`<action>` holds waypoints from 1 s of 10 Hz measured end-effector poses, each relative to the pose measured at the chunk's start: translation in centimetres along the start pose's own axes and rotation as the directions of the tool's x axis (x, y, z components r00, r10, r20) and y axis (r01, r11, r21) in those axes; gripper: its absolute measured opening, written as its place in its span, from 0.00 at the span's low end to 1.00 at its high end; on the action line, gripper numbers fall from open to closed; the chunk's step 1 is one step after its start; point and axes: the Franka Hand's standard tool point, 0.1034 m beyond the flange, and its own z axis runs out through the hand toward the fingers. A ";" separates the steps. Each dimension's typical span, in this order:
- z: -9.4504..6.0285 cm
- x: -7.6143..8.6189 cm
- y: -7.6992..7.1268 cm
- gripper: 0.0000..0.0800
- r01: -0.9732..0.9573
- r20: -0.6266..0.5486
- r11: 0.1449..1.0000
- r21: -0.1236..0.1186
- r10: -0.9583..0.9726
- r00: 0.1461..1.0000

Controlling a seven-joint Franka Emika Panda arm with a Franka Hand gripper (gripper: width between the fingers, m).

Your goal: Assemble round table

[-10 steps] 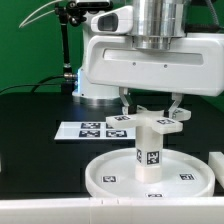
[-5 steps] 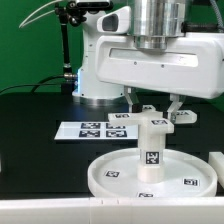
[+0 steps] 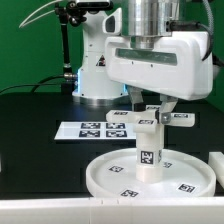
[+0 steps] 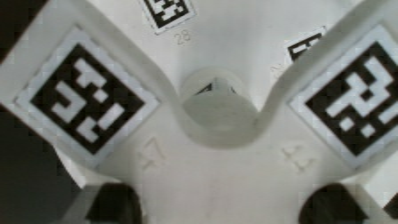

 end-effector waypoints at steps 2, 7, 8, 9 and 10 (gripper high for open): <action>0.1 0.0 0.0 0.64 -0.005 -0.001 1.000 0.000 0.005 1.000; -2.6 -0.1 -0.4 0.81 0.018 0.022 1.000 0.010 -0.018 1.000; -2.3 -0.1 -0.4 0.81 0.019 0.019 1.000 0.008 -0.019 1.000; -2.2 -0.1 -0.4 0.81 0.020 0.020 1.000 0.006 -0.020 1.000; -2.2 -0.1 -0.4 0.81 0.020 0.019 1.000 0.006 -0.020 1.000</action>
Offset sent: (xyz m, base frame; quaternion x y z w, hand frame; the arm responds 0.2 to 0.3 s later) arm -0.0029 -0.0021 0.0116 -0.0107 -0.0091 -0.0088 0.9999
